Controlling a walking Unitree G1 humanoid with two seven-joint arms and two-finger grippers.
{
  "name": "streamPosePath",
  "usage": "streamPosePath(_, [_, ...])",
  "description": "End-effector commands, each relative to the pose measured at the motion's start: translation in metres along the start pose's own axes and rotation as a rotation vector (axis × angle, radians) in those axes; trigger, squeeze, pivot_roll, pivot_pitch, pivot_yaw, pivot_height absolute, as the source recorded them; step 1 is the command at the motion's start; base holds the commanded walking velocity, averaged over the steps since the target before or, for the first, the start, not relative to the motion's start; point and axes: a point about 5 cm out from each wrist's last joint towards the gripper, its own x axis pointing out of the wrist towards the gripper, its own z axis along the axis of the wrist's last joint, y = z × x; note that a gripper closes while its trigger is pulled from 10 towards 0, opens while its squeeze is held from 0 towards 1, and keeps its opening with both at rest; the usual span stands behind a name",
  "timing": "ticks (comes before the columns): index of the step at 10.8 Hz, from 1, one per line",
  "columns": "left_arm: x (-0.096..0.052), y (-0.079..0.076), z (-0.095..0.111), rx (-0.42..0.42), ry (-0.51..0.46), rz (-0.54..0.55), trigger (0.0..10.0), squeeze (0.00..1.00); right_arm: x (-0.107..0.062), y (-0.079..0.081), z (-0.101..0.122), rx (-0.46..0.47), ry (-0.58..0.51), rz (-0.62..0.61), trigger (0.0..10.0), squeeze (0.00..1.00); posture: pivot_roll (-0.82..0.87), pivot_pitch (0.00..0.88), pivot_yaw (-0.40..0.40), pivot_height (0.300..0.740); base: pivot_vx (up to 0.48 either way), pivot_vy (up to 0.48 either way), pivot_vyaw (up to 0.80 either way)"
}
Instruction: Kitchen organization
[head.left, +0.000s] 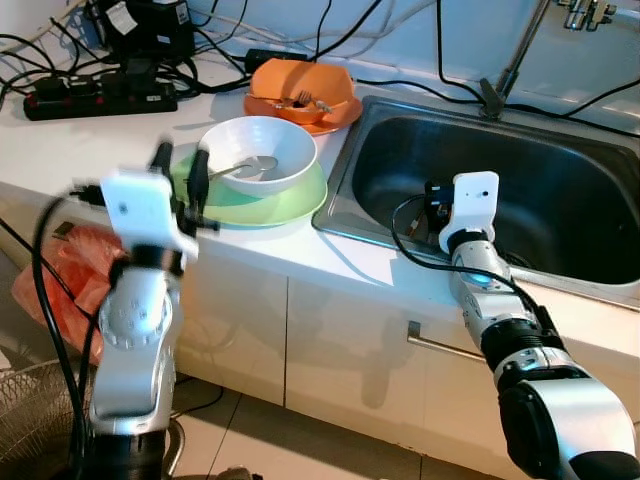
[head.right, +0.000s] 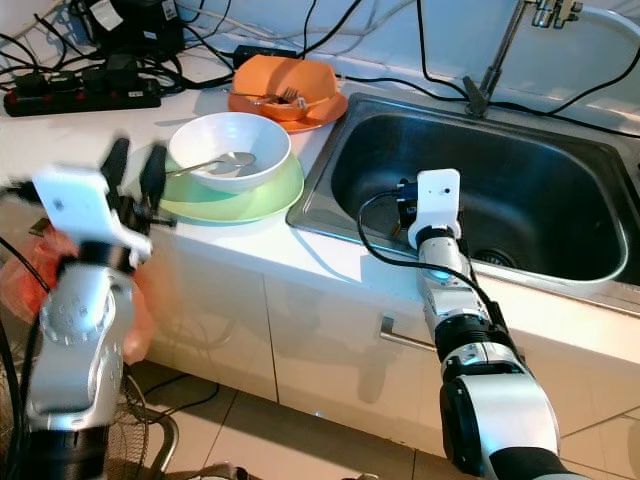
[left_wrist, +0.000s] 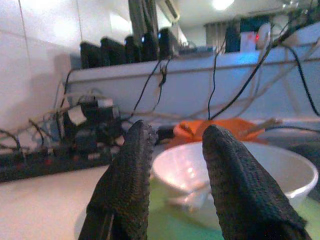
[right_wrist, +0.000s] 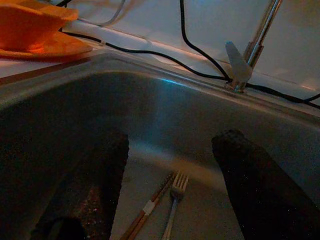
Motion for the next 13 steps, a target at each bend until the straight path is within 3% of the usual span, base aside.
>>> streamPosePath(1, [-0.001, -0.002, -0.002, -0.011, 0.013, -0.006, 10.0, 0.00, -0.003, -0.002, -0.009, 0.006, 0.038, -0.002, 10.0, 0.00, 0.11, 0.067, -0.064, 0.740, 0.000, 0.000, 0.00])
streamPosePath(8, [0.001, 0.000, -0.020, -0.059, 0.086, 0.003, 10.0, 0.00, -0.002, -0.001, -0.007, 0.006, 0.033, -0.005, 10.0, 0.00, 0.11, 0.054, -0.063, 0.740, 0.000, 0.000, 0.00])
streamPosePath(13, [0.012, -0.007, -0.026, -0.082, 0.101, -0.029, 10.0, 0.00, -0.002, -0.002, -0.006, 0.006, 0.028, -0.016, 10.0, 0.00, 0.10, 0.045, -0.058, 0.740, 0.000, 0.000, 0.00])
